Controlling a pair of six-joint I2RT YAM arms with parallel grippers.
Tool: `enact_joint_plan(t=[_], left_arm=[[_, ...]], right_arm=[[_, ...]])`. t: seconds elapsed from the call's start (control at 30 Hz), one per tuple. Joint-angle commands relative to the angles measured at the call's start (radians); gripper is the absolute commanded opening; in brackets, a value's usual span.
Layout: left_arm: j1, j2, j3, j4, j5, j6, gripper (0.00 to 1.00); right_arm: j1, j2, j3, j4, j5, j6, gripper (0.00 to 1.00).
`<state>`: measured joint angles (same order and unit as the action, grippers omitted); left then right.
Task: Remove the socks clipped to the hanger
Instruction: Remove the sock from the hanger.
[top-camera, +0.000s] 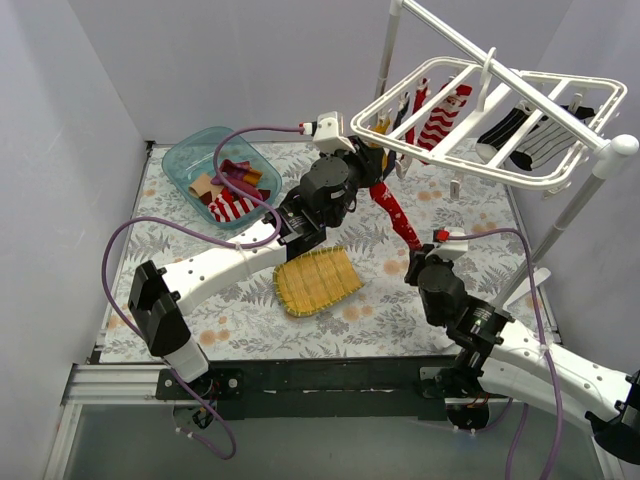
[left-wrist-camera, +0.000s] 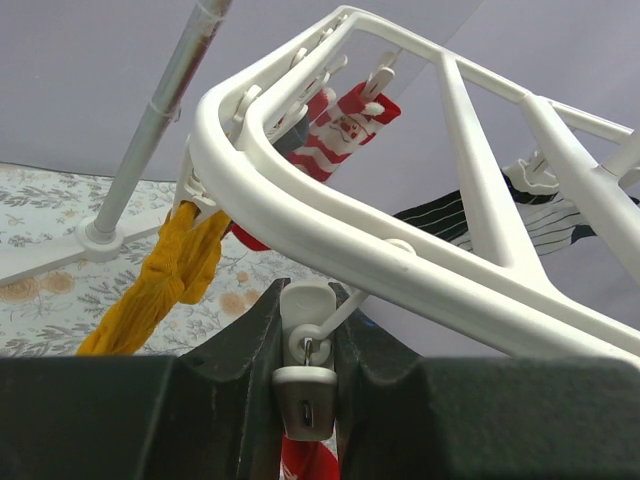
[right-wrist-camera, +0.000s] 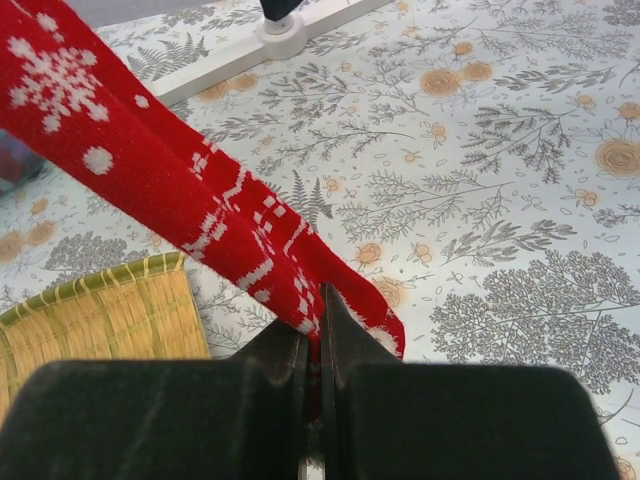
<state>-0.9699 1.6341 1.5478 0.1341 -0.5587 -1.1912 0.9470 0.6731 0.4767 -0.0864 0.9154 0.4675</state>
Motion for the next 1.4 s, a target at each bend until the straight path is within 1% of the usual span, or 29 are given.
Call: enact_joint_plan(t=[0.0,0.13,0.37,0.53,0.57,0.63,0.67,0.7,0.77,0.8,0.83,0.93,1.17,1.37], left_arm=[[0.023,-0.082,0.003,0.025,-0.024,0.001,0.0],[0.025,-0.085,-0.005,0.027,-0.029,-0.001,0.0],[0.028,-0.086,-0.011,0.033,-0.017,-0.004,0.0],[0.031,-0.095,-0.021,0.041,0.005,-0.005,0.0],[0.03,-0.095,-0.029,0.042,0.011,-0.005,0.05],[0.031,-0.105,-0.034,0.045,0.039,-0.004,0.23],[0.031,-0.108,-0.041,0.045,0.048,-0.002,0.27],[0.033,-0.112,-0.045,0.045,0.062,-0.002,0.42],[0.033,-0.129,-0.063,0.045,0.104,-0.001,0.56],[0.031,-0.135,-0.074,0.047,0.115,-0.001,0.68],[0.033,-0.146,-0.086,0.055,0.147,0.002,0.71],[0.033,-0.189,-0.135,0.068,0.187,0.011,0.76],[0.033,-0.31,-0.284,0.079,0.315,0.028,0.76],[0.034,-0.433,-0.426,0.075,0.379,0.045,0.73]], right_arm=[[0.003,-0.015,0.006,-0.108,0.088,0.057,0.01],[0.003,-0.026,0.019,-0.171,0.126,0.106,0.01],[0.003,-0.056,0.016,-0.165,0.126,0.092,0.01],[0.003,-0.05,0.016,-0.127,0.091,0.054,0.01],[0.003,-0.049,0.014,-0.107,0.083,0.037,0.01],[0.003,-0.046,0.013,-0.09,0.06,0.019,0.01],[0.004,-0.043,0.014,-0.085,0.054,0.017,0.01],[0.003,-0.043,0.013,-0.079,0.045,0.01,0.01],[0.003,-0.044,0.013,-0.067,0.036,0.002,0.01],[0.003,-0.043,0.014,-0.062,0.028,-0.007,0.01],[0.003,-0.044,0.016,-0.059,0.027,-0.01,0.01],[0.003,-0.049,0.017,-0.052,0.014,-0.026,0.01],[0.003,-0.053,0.02,-0.036,-0.013,-0.056,0.01],[0.003,-0.049,0.025,-0.007,-0.052,-0.089,0.01]])
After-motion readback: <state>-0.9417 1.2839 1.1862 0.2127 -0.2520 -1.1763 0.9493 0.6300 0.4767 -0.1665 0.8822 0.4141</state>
